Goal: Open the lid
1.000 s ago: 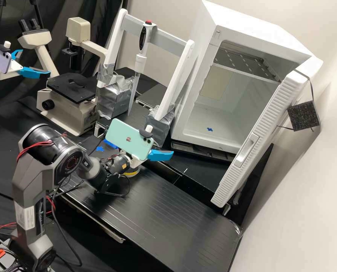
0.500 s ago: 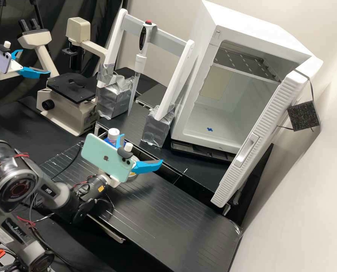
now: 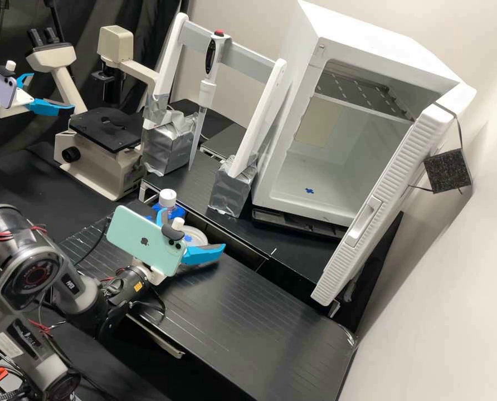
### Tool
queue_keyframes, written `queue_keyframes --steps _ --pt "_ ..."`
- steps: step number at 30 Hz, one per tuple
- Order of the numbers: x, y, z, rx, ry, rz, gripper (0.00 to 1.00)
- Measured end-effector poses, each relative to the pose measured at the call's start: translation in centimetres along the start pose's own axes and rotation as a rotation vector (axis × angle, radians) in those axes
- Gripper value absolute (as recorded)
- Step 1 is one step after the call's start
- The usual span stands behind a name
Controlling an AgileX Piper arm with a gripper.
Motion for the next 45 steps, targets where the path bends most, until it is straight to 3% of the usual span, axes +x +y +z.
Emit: queue_keyframes --steps 9,10,40,45 --pt "0.05 -0.1 0.12 0.0 -0.006 -0.006 1.0" --pt "0.05 -0.1 0.12 0.0 -0.006 -0.006 0.0" --pt "-0.13 0.25 0.49 -0.035 0.007 -0.023 0.0" --pt "-0.22 0.41 0.75 -0.02 0.014 -0.032 0.0"
